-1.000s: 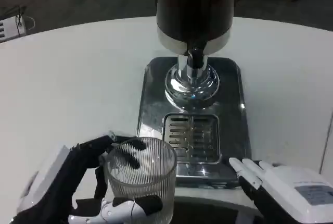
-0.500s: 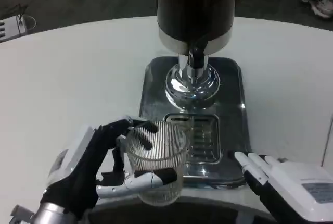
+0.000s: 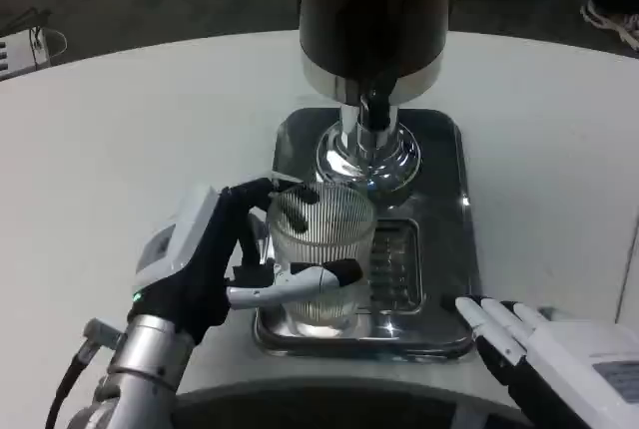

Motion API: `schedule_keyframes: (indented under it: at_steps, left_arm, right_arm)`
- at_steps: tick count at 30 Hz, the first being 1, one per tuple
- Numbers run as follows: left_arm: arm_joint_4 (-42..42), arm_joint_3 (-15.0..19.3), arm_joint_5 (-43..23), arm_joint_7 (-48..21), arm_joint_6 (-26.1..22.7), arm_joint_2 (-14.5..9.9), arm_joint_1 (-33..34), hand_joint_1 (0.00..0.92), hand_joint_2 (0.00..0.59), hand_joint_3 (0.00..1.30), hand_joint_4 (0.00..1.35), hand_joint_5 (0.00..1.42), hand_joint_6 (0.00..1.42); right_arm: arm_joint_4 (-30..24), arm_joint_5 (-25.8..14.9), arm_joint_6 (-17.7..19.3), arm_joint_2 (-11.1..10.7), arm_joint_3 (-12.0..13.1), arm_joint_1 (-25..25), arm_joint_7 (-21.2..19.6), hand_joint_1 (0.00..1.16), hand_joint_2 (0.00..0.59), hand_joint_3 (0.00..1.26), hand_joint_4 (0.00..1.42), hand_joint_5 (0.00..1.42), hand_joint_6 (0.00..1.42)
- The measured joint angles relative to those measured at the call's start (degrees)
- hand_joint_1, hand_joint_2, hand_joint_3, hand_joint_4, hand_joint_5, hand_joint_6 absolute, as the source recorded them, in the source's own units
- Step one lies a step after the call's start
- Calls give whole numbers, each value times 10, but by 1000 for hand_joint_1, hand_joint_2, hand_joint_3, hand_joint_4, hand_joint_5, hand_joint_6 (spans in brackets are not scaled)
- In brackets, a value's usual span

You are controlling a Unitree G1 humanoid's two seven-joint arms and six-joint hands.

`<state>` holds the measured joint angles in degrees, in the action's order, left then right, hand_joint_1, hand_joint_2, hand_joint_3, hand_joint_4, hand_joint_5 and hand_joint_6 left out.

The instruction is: Grasp the cup under the faucet to collect the drink, then remove the cup.

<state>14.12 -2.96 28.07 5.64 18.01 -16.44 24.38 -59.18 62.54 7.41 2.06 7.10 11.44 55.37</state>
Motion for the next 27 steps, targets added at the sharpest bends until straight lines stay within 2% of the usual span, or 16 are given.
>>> schedule_keyframes:
  at_steps: [8, 13, 17, 19, 23, 27]
  left_arm:
    - [75, -37, 48, 41, -3, -2, 79, 507, 0, 976, 1077, 1234, 594]
    - [99, -66, 65, 68, -2, -2, 102, 507, 0, 970, 1068, 1234, 595]
    - [109, -89, 76, 68, -2, -4, 118, 498, 6, 914, 1002, 1156, 561]
    - [109, -100, 79, 57, -6, -6, 122, 487, 8, 864, 950, 1118, 542]
    - [104, -108, 83, 40, -25, -9, 122, 424, 23, 737, 702, 958, 484]
    - [82, -110, 84, 32, -48, -19, 116, 354, 38, 684, 599, 900, 460]
  right_arm:
    - [0, -11, 13, 9, 15, 1, 2, 601, 431, 4, 0, 0, 0]
    - [0, -10, 13, 11, 10, 13, 3, 601, 431, 4, 0, 0, 0]
    - [0, -9, 13, 12, 4, 14, 9, 601, 431, 4, 0, 0, 0]
    - [0, -9, 11, 13, 2, 14, 11, 601, 431, 4, 0, 0, 0]
    - [0, -8, 9, 13, 2, 15, 12, 601, 431, 4, 0, 0, 0]
    - [0, -10, 8, 13, 3, 20, 11, 601, 431, 9, 0, 0, 0]
